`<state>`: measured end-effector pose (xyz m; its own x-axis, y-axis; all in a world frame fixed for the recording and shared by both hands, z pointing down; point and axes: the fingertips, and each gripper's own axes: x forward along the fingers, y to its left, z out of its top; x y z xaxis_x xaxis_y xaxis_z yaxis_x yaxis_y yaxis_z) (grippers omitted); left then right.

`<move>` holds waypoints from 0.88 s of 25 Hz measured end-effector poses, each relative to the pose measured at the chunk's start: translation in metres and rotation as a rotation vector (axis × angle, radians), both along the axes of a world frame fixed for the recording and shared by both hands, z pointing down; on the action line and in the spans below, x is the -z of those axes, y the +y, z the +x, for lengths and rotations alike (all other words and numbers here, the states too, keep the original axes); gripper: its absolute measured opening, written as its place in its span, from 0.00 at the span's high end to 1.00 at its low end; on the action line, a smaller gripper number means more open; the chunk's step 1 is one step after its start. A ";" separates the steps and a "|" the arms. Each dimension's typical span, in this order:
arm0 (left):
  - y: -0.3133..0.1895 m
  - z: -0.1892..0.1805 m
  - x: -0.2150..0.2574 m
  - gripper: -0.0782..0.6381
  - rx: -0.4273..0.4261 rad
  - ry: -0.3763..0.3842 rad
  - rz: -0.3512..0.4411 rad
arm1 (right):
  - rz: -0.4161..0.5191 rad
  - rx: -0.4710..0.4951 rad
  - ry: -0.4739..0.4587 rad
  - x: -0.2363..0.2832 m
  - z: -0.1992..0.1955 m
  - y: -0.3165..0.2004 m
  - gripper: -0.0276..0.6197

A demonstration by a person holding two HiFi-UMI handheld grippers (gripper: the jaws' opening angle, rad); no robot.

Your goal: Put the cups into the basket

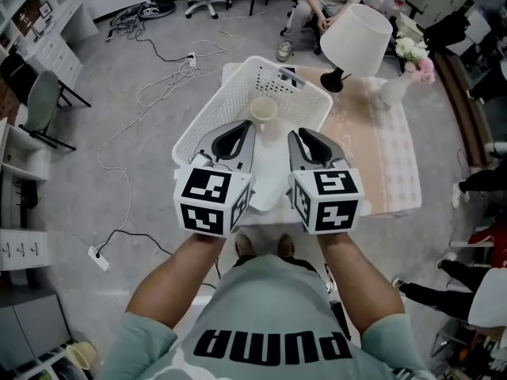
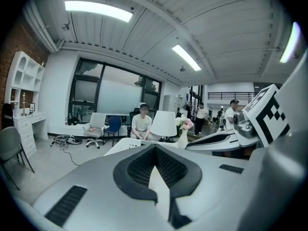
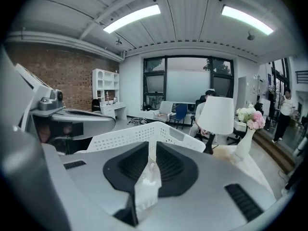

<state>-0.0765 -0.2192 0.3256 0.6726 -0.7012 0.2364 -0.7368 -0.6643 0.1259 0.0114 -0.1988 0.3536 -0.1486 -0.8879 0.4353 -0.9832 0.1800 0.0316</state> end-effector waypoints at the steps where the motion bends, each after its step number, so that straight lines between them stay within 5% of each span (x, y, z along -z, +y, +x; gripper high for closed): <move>1: 0.004 0.006 0.000 0.89 -0.014 0.001 0.002 | 0.006 -0.006 0.013 0.000 0.004 0.006 0.88; 10: 0.052 0.067 -0.002 0.89 -0.120 -0.005 0.041 | 0.017 -0.046 0.025 -0.020 0.048 0.058 0.93; 22: 0.143 0.131 -0.026 0.89 -0.156 -0.029 0.018 | 0.013 -0.023 0.002 -0.034 0.105 0.143 0.93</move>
<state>0.0548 -0.0767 0.3516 0.7670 -0.5929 0.2455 -0.6274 -0.7731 0.0930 0.1159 -0.0560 0.3872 -0.1269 -0.8965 0.4244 -0.9870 0.1566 0.0356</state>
